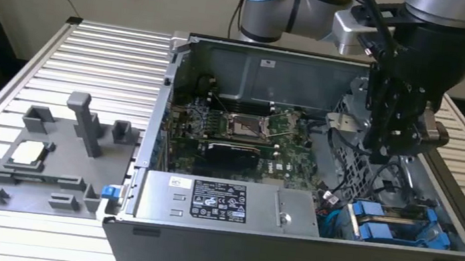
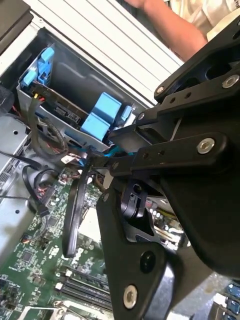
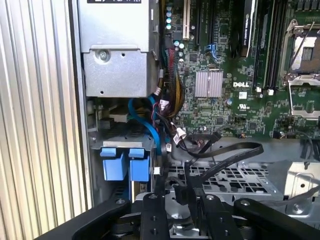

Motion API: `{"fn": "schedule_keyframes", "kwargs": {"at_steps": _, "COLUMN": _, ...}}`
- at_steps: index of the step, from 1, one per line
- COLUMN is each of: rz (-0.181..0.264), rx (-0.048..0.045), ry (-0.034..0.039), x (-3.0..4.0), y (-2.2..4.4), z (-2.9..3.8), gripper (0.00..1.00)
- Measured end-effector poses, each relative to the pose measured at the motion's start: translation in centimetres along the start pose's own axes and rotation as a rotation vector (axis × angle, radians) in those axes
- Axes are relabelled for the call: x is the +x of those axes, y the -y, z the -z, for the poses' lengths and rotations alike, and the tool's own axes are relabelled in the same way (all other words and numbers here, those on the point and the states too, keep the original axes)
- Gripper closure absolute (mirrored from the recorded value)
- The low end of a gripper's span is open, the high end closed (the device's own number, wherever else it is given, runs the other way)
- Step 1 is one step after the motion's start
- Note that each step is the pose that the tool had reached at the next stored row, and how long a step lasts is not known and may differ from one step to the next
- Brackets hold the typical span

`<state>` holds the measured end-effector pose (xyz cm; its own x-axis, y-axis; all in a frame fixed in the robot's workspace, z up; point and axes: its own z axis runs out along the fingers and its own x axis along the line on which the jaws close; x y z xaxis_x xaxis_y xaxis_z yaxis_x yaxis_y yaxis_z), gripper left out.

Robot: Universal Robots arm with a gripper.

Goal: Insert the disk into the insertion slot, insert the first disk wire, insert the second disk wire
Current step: 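Insert the first disk wire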

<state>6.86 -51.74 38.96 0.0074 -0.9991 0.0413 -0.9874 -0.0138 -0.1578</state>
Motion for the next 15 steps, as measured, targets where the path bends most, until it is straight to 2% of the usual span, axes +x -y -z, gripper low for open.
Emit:
{"fn": "schedule_keyframes", "kwargs": {"at_steps": 3, "rz": 0.01, "rx": 0.0087, "ry": -0.0084, "x": -0.59, "y": -0.16, "z": -0.26, "gripper": 0.67}}
{"fn": "schedule_keyframes", "kwargs": {"at_steps": 7, "rz": 0.02, "rx": 0.0135, "ry": -0.0194, "x": -0.68, "y": -0.21, "z": -0.59, "gripper": 0.67}}
{"fn": "schedule_keyframes", "kwargs": {"at_steps": 10, "rz": 0.022, "rx": 0.0137, "ry": -0.0207, "x": -0.69, "y": -0.23, "z": -0.65, "gripper": 0.67}}
{"fn": "schedule_keyframes", "kwargs": {"at_steps": 12, "rz": 0.022, "rx": 0.0137, "ry": -0.0211, "x": -0.69, "y": -0.23, "z": -0.65, "gripper": 0.76}}
{"fn": "schedule_keyframes", "kwargs": {"at_steps": 13, "rz": 0.022, "rx": 0.0137, "ry": -0.0212, "x": -0.69, "y": -0.23, "z": -0.66, "gripper": 0.76}}
{"fn": "schedule_keyframes", "kwargs": {"at_steps": 14, "rz": 0.022, "rx": 0.0137, "ry": -0.0212, "x": -0.69, "y": -0.23, "z": -0.66, "gripper": 0.82}}
{"fn": "schedule_keyframes", "kwargs": {"at_steps": 15, "rz": 0.023, "rx": 0.0137, "ry": -0.0211, "x": -0.69, "y": -0.23, "z": -0.66, "gripper": 0.82}}
